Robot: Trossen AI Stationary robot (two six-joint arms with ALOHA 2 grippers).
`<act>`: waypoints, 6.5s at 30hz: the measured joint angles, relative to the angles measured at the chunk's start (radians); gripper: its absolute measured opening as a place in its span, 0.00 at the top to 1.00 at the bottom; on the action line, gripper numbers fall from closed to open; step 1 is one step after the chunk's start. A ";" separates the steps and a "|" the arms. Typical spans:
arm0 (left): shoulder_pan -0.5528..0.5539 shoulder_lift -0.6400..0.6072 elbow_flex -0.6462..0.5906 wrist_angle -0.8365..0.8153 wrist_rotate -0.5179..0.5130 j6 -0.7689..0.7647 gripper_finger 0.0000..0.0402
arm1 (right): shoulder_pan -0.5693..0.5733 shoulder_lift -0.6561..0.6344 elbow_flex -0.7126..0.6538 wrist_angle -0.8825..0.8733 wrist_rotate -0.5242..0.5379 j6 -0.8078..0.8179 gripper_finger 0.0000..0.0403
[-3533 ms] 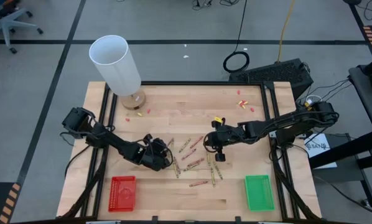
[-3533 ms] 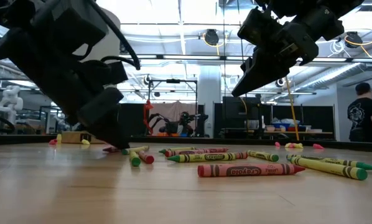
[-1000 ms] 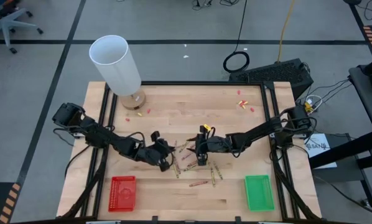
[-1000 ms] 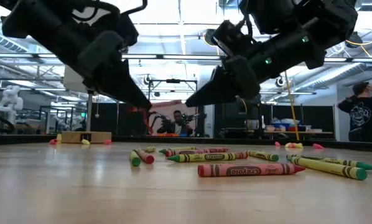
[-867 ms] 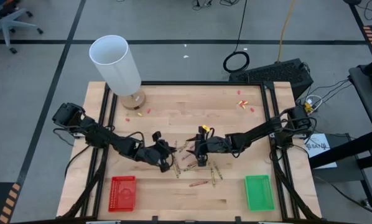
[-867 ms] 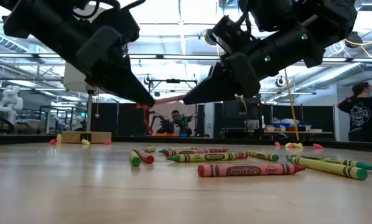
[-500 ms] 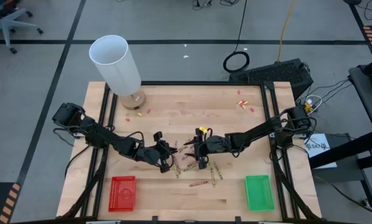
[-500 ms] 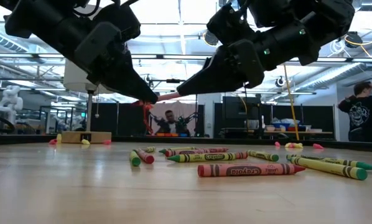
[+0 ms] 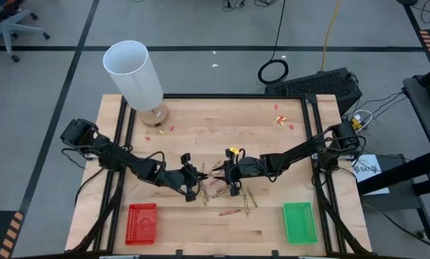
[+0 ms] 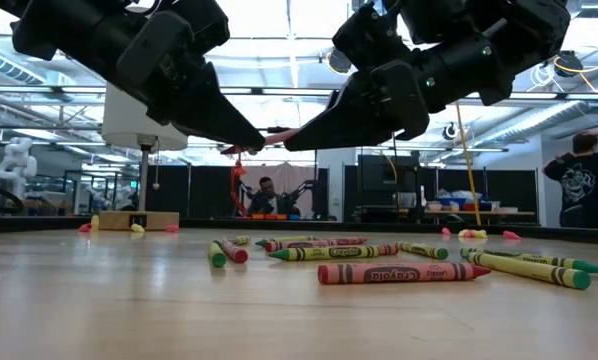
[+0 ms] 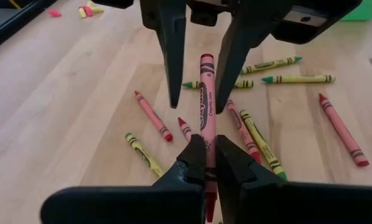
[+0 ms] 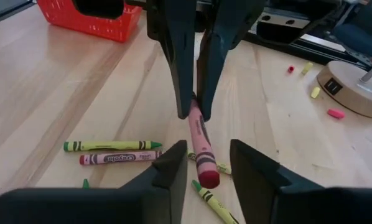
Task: Sort crayons
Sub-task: Put the red crayon into the green bin, then put the green crayon into the red bin
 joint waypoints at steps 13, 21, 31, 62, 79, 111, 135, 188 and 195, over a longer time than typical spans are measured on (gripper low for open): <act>0.000 0.000 0.000 -0.003 0.004 -0.002 0.96 | -0.001 0.000 0.000 0.016 -0.053 0.007 0.96; 0.000 0.000 0.000 -0.001 0.027 -0.009 0.95 | 0.000 0.000 0.000 0.014 -0.056 0.006 0.97; -0.005 0.000 0.000 0.034 0.023 -0.010 0.70 | 0.000 0.000 0.000 -0.005 -0.053 0.007 0.97; -0.111 -0.001 0.000 0.051 -0.077 -0.062 0.60 | 0.264 -0.613 -0.001 -0.734 -0.047 0.172 0.97; -0.111 -0.001 0.000 0.064 -0.108 -0.063 0.60 | 0.371 -0.790 -0.001 -0.751 0.194 -0.004 0.97; -0.108 -0.001 0.000 0.061 -0.111 -0.063 0.60 | 0.395 -0.803 -0.001 -0.819 0.187 0.083 0.97; -0.103 0.000 0.000 0.061 -0.111 -0.062 0.60 | 0.534 -0.631 0.346 -1.643 -0.250 1.156 0.97; -0.103 0.000 0.000 0.058 -0.124 -0.114 0.60 | 0.544 -0.243 0.346 -1.654 -0.518 0.972 0.64; -0.092 0.000 0.000 0.053 -0.219 -0.141 0.60 | 0.551 -0.299 0.346 -1.623 -0.084 0.964 0.64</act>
